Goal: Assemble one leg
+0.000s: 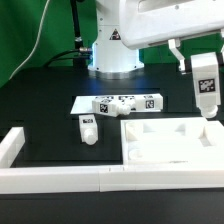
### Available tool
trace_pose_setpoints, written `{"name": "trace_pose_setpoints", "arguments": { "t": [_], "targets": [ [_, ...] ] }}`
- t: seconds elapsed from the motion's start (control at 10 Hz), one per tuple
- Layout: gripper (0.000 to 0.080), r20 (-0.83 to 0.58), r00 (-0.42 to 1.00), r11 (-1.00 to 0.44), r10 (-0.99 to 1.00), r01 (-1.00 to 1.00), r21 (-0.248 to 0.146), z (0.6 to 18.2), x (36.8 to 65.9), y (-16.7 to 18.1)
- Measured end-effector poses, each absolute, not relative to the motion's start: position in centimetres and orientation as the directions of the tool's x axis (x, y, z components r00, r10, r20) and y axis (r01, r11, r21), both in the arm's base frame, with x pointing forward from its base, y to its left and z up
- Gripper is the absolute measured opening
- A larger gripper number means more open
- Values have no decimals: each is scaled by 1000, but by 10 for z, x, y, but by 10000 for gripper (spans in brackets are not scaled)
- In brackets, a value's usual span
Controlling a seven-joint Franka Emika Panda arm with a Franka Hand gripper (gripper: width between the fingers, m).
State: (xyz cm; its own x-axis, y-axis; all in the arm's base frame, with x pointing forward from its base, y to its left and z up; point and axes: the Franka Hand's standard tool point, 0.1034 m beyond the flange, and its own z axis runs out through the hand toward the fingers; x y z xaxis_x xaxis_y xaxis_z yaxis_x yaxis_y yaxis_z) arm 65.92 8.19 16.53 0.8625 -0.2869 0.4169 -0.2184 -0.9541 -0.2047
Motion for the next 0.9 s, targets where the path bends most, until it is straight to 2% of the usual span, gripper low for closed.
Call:
{"name": "trace_pose_setpoints", "arguments": {
  "t": [0.2,0.3,0.5,0.6,0.9],
  "targets": [
    [287,505,823,-963,-261,-183,-199,156,653,90],
    [287,531,819,-974,-217,-148,-170,150,651,94],
    [287,583,808,-996,-88,-56,-72,143,653,90],
    [287,597,798,-997,-75,-48,-61,138,651,88],
    [287,591,803,-997,-75,-47,-62,138,651,89]
  ]
}}
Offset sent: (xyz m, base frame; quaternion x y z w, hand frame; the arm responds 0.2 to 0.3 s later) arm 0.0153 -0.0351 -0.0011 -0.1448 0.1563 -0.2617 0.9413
